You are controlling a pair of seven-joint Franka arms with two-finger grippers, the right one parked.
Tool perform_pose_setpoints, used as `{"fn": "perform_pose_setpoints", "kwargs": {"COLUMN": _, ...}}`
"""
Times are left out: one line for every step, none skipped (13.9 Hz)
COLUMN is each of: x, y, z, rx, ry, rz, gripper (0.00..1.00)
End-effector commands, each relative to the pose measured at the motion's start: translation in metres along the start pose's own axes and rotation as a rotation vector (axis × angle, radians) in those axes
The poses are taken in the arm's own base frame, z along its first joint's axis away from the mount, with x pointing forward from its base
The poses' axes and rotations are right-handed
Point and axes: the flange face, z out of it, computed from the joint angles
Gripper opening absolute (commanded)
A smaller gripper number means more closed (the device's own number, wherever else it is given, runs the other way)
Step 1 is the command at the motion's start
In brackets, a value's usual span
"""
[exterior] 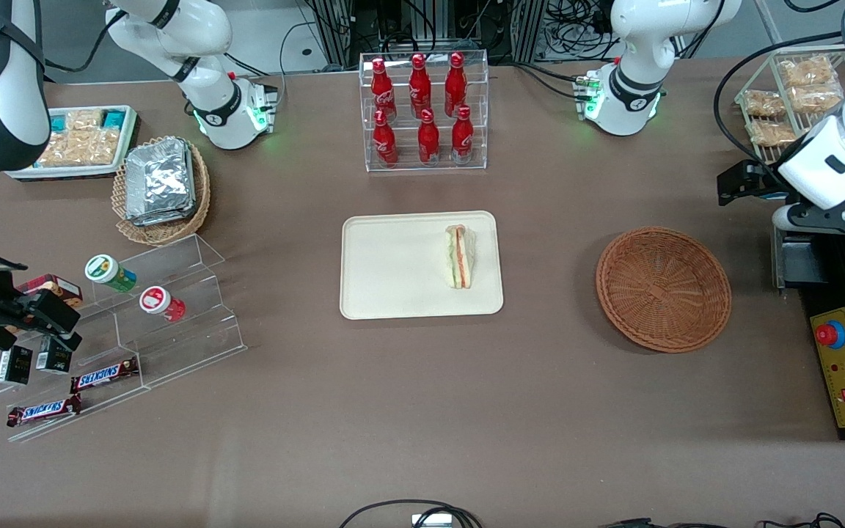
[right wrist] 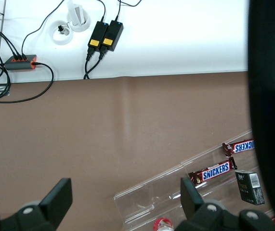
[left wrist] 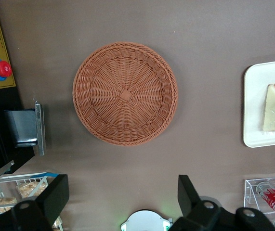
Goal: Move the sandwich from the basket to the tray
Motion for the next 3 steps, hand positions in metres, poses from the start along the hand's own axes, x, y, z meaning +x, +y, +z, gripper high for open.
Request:
{"fn": "perform_pose_setpoints", "kwargs": {"x": -0.009, "y": 0.0011, "z": -0.0058, "rx": -0.016, "ry": -0.001, "rz": 0.02, "gripper": 1.0}}
{"fn": "perform_pose_setpoints", "kwargs": {"x": -0.0085, "y": 0.0006, "z": -0.005, "rx": -0.02, "ry": -0.003, "rz": 0.019, "gripper": 1.0}}
{"fn": "perform_pose_setpoints", "kwargs": {"x": -0.0087, "y": -0.001, "z": -0.0048, "rx": -0.02, "ry": -0.004, "rz": 0.016, "gripper": 1.0}}
